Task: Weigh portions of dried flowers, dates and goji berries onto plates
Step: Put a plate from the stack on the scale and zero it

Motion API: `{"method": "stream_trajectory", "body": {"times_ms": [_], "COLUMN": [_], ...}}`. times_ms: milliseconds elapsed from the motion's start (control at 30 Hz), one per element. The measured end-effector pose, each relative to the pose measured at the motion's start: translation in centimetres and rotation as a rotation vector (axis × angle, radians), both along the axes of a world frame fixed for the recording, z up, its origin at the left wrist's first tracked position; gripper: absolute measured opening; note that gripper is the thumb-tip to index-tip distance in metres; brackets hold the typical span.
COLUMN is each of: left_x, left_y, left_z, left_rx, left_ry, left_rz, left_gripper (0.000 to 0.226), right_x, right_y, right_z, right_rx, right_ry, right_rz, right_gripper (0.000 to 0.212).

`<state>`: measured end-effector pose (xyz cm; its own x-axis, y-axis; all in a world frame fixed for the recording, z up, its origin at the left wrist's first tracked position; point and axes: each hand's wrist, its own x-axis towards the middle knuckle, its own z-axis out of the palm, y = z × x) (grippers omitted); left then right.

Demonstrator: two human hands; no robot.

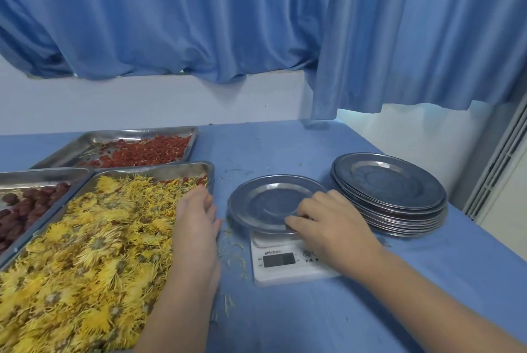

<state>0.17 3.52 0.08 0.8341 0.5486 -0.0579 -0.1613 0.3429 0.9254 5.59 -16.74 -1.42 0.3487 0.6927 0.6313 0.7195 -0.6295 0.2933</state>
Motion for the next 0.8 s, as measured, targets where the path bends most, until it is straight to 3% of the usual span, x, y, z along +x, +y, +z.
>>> {"method": "stream_trajectory", "body": {"times_ms": [67,200,533,800], "left_x": [0.0,0.0,0.1,-0.3], "left_y": [0.1,-0.1,-0.3,-0.9], "left_z": [0.3,0.4,0.5,0.4], "left_rx": [0.003,0.06,0.147,0.368], "left_ry": [0.005,0.024,0.014,0.056], "left_rz": [-0.022,-0.038,0.052,0.059], "left_gripper": [0.016,0.012,0.016,0.017], "right_x": [0.0,-0.8,-1.2,-1.8], "right_y": [-0.3,-1.3,-2.5,-5.3], "right_z": [-0.1,-0.1,0.2,0.0], "right_rx": [-0.035,-0.042,0.128,0.192], "right_ry": [0.063,0.267,0.388,0.657], "right_rz": [0.011,0.05,0.014,0.058], "right_gripper": [0.009,0.04,0.021,0.029]}}
